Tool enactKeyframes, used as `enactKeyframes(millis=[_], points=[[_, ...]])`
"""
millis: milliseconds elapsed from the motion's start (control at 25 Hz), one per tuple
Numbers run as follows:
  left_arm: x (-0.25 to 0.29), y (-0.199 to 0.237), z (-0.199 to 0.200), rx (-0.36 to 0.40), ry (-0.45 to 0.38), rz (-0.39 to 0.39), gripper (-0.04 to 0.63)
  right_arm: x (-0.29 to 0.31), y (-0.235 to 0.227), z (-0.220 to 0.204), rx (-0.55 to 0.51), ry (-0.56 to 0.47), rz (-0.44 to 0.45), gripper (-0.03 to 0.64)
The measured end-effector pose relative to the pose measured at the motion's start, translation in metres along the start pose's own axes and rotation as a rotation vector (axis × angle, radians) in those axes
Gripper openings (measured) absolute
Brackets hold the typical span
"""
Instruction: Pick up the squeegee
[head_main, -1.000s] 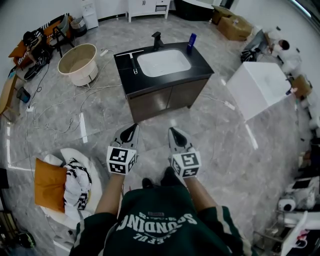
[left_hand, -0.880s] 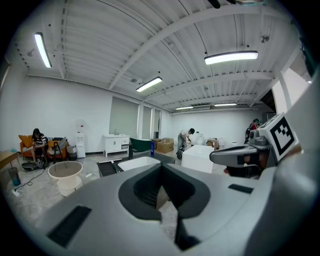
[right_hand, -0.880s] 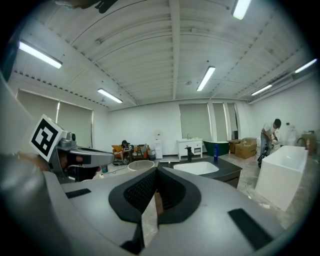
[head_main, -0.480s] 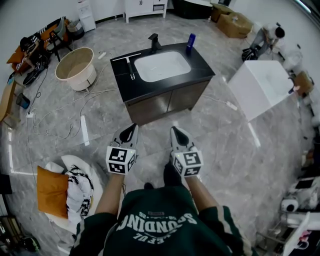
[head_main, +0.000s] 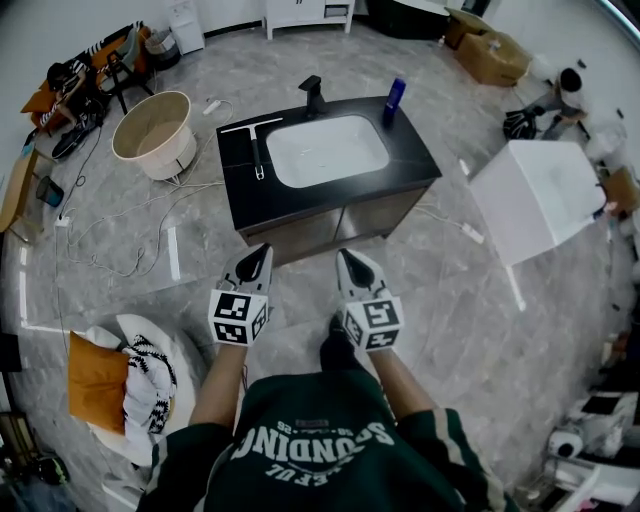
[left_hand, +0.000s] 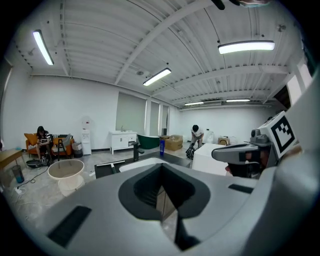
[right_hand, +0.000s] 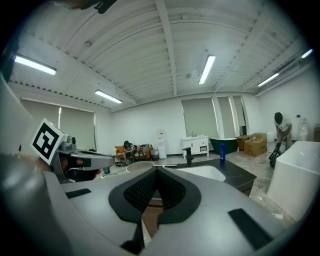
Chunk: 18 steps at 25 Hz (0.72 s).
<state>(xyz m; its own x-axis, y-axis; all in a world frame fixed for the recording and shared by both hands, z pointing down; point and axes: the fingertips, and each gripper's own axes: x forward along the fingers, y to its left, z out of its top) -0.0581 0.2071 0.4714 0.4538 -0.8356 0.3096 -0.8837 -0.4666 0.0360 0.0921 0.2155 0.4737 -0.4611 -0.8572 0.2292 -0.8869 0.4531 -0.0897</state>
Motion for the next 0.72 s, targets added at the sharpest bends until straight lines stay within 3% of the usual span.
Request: enactKeyframes(millis=[360, 720], points=[[0.097, 0.016, 0.030, -0.082, 0.008, 0.137, 0.002, 0.078, -0.095, 0.040, -0.043, 0.017, 0.124, 0.001], [0.138, 0.047, 0.045, -0.102, 0.015, 0.235, 0.002, 0.146, -0.121, 0.056, -0.050, 0.031, 0.220, 0.002]])
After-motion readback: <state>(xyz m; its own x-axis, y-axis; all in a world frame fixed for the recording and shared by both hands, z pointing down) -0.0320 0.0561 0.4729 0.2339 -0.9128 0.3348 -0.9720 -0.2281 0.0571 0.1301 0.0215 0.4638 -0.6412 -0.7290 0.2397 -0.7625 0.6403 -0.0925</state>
